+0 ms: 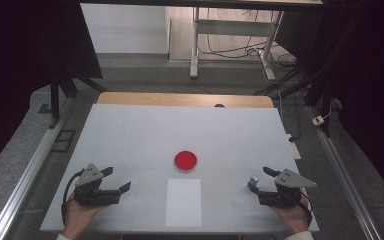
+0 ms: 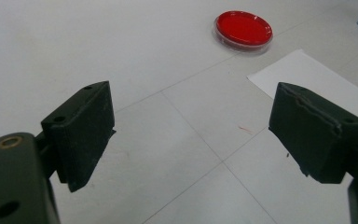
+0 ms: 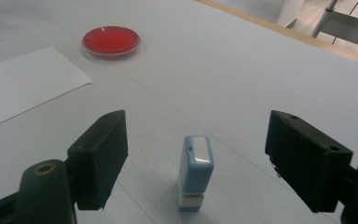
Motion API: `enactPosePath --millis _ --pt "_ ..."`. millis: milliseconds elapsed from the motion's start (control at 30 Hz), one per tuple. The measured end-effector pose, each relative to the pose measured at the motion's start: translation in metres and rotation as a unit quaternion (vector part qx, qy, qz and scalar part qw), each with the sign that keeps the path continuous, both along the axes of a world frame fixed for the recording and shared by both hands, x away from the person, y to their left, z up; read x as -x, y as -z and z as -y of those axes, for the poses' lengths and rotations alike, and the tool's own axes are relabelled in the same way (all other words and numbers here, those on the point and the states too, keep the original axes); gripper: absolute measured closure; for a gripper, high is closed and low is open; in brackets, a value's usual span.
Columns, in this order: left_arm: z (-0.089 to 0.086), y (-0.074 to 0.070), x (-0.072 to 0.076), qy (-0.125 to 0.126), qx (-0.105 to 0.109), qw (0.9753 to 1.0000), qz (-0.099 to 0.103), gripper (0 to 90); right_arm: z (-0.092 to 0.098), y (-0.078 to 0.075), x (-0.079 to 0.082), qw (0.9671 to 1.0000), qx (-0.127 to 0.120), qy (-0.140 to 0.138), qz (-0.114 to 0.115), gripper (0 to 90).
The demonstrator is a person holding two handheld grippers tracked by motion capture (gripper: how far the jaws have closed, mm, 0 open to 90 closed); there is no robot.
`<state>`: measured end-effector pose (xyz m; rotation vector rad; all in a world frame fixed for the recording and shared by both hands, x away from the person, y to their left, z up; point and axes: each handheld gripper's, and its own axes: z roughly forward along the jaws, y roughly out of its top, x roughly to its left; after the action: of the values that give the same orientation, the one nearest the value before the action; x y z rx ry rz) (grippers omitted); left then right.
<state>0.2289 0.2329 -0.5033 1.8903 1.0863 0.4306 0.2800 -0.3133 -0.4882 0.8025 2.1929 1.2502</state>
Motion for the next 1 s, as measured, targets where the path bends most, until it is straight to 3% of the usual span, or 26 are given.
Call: enactPosePath --millis 667,1000 --pt "-0.0006 0.0029 0.0007 -0.003 -0.014 0.9999 0.004 15.5 -0.001 0.0024 0.0 1.0 0.003 -0.004 -0.004 23.8" --pt "-0.0003 0.0048 0.0005 -0.002 -0.016 0.9999 0.0 15.8 -0.0041 -0.005 0.0011 0.9998 0.016 0.0 -0.014 29.3"
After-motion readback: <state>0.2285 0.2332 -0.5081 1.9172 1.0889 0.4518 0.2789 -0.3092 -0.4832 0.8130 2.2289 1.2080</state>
